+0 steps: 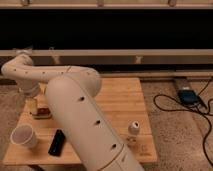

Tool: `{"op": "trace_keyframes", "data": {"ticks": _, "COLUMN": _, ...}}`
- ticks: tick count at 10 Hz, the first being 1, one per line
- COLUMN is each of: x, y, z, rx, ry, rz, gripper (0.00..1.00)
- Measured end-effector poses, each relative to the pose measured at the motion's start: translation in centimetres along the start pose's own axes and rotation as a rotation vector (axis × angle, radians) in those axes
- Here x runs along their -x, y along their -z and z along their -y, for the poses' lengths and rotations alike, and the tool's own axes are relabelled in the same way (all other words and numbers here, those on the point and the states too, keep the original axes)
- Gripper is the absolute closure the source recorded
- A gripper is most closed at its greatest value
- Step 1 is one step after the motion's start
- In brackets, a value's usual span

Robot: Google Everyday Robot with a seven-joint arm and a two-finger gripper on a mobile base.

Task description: Push the eraser across the table

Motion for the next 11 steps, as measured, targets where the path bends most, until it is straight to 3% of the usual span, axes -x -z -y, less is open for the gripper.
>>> {"op": "trace_keyframes", "data": {"ticks": 1, "x": 0.1, "y": 0.0, "z": 0.2, "rx": -0.001, "ry": -0.002, "rz": 0.002, "gripper": 0.2}}
{"op": "trace_keyframes", "data": {"ticks": 3, "x": -1.0, "y": -0.3, "z": 0.9, "rx": 0.006, "ry": -0.029, "rz": -0.043, "gripper": 0.2}}
{"op": "trace_keyframes", "data": {"ticks": 4, "x": -2.3, "y": -0.3, "z": 1.5, "rx": 0.008, "ry": -0.057, "rz": -0.069, "gripper": 0.2}}
{"op": "trace_keyframes", "data": {"ticks": 6, "x": -6.9, "y": 0.3, "z": 1.4, "rx": -0.001, "ry": -0.143, "rz": -0.125, "gripper": 0.2}}
{"op": "trace_keyframes", "data": {"ticks": 9, "x": -10.0, "y": 1.7, "z": -1.9, "rx": -0.036, "ry": -0.222, "rz": -0.148, "gripper": 0.2}}
{"op": "trace_keyframes", "data": {"ticks": 11, "x": -9.1, "y": 1.7, "z": -5.3, "rx": -0.05, "ry": -0.252, "rz": -0.142, "gripper": 0.2}}
